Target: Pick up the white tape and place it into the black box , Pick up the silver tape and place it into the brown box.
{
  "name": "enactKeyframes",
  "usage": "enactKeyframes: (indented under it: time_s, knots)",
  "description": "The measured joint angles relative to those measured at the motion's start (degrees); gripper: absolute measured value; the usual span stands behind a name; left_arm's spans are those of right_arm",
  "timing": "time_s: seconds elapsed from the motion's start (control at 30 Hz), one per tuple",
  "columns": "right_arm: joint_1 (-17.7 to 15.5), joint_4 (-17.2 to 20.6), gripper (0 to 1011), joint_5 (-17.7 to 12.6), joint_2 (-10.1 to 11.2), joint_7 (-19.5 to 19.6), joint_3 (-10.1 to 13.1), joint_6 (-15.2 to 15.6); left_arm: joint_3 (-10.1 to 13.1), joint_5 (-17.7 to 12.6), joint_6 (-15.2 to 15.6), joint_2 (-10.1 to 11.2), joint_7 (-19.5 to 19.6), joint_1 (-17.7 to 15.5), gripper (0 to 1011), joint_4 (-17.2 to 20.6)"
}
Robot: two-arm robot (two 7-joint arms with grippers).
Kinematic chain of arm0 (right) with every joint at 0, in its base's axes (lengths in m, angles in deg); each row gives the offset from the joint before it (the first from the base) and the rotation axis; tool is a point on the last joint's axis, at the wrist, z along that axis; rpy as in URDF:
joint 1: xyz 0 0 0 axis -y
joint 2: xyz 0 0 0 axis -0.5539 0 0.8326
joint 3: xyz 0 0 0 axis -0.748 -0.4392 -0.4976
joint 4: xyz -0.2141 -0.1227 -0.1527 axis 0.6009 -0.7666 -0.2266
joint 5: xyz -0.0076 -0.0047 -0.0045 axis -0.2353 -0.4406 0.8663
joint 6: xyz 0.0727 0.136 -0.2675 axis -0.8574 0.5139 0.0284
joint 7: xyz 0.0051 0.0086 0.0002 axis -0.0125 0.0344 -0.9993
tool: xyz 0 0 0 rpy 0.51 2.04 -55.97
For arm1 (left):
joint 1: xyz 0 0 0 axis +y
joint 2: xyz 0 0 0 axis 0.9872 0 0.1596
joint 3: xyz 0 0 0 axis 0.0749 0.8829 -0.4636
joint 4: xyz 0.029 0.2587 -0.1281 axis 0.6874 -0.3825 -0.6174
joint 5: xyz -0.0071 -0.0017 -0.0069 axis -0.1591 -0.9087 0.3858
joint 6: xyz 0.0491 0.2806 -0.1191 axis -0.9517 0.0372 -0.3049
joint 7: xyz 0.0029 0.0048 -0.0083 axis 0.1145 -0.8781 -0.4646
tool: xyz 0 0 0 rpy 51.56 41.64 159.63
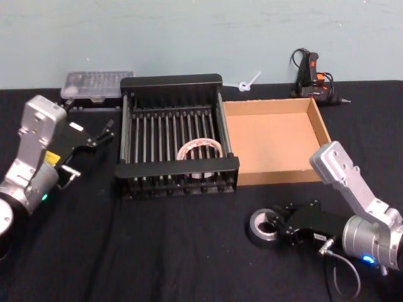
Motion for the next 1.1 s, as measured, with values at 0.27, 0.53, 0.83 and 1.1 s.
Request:
enactKeyframes:
  time_s: [0.27, 0.53, 0.83, 1.1]
  knots:
    - [0.3, 0.4, 158, -1.1, -1.4, 1.7, 2.5, -1.2, 0.0, 0.0, 0.0, 0.0, 0.0, 0.0, 1001, 0.0]
    - [2.1, -0.6, 158, -2.2, -3.4, 4.1, 5.3, -2.3, 0.0, 0.0, 0.0, 0.0, 0.0, 0.0, 1001, 0.0]
    - [5.7, -4.5, 157, -2.6, -6.0, 6.4, 7.2, -2.5, 0.0, 0.0, 0.0, 0.0, 0.0, 0.0, 1001, 0.0]
    - [8.9, -8.8, 158, -0.5, -8.1, 8.0, 7.1, -2.7, 0.0, 0.0, 0.0, 0.0, 0.0, 0.0, 1001, 0.0]
